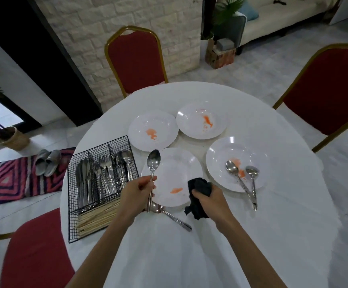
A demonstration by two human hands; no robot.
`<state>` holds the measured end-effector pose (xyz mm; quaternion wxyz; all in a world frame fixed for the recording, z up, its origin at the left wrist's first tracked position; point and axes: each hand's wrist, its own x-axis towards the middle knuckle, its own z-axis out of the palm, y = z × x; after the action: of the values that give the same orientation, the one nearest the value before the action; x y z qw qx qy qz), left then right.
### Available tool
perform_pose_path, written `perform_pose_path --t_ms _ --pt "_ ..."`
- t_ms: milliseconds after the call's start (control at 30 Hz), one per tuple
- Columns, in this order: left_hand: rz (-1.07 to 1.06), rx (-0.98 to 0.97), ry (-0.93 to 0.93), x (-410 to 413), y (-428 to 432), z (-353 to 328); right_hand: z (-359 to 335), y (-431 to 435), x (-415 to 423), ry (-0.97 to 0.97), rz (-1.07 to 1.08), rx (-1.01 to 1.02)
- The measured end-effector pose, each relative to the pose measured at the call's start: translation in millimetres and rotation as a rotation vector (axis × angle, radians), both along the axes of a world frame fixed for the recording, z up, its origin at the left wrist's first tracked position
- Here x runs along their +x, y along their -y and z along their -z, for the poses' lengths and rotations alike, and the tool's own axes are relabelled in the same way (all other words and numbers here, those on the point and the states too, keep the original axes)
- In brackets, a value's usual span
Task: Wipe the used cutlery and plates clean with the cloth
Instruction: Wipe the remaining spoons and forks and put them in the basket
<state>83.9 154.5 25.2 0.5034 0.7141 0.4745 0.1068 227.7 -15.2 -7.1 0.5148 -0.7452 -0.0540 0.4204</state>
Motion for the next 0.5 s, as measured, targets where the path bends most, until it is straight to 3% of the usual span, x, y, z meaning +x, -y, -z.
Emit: perform_pose_path --t_ms 233,500 --pt "0.126 0.016 -0.061 24 -65 14 10 -20 -12 -0.067 0.094 -0.030" --pt "0.165 -0.094 -0.047 34 -70 44 22 -26 -25 -0.166 0.199 -0.063"
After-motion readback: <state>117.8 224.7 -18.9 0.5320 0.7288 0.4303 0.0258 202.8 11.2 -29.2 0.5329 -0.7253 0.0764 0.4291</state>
